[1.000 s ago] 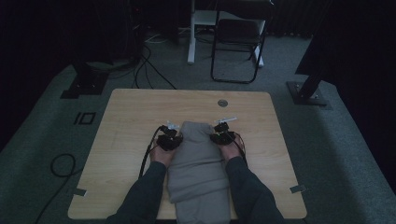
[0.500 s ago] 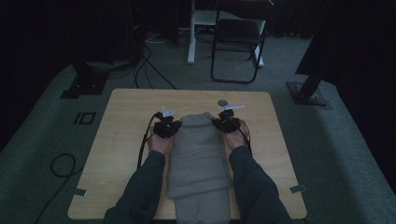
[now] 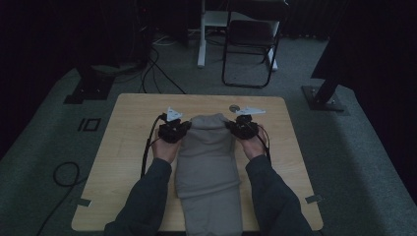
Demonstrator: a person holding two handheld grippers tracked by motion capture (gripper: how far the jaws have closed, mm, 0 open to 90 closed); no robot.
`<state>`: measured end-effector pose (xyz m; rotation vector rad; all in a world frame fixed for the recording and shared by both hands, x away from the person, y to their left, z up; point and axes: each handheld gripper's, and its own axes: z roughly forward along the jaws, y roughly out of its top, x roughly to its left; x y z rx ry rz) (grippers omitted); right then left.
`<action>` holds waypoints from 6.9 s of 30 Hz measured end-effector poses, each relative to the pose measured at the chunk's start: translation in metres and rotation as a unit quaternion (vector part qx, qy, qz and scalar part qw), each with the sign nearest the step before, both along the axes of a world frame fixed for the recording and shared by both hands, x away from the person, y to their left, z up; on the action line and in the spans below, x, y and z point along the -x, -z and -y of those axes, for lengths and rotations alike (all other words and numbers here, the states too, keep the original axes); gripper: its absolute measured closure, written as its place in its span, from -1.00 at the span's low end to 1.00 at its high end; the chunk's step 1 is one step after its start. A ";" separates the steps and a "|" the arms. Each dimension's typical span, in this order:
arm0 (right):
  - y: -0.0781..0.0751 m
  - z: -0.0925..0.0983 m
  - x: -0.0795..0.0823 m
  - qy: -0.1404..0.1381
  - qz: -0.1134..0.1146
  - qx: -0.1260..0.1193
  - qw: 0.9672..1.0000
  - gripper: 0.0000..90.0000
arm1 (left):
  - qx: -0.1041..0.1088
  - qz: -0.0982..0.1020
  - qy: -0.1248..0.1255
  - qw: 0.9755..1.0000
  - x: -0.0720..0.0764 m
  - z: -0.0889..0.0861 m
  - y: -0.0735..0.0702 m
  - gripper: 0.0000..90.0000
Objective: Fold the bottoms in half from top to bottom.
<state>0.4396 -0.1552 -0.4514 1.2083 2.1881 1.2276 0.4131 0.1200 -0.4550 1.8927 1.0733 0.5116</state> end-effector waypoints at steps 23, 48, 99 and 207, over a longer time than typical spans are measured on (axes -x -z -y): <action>0.088 0.004 0.086 -0.077 -0.100 0.062 0.990 0.93 | -0.062 -0.090 0.066 0.992 0.092 0.005 0.092 0.87; 0.094 0.005 0.040 -0.038 -0.108 0.031 0.993 0.92 | -0.064 -0.062 0.024 0.996 0.033 0.010 0.096 0.88; 0.088 -0.043 -0.041 0.012 -0.103 0.067 0.992 0.94 | -0.094 -0.068 -0.063 0.991 -0.049 -0.002 0.090 0.91; 0.092 -0.055 -0.035 -0.017 -0.066 0.086 0.994 0.92 | -0.059 -0.072 -0.073 0.993 -0.028 -0.021 0.093 0.91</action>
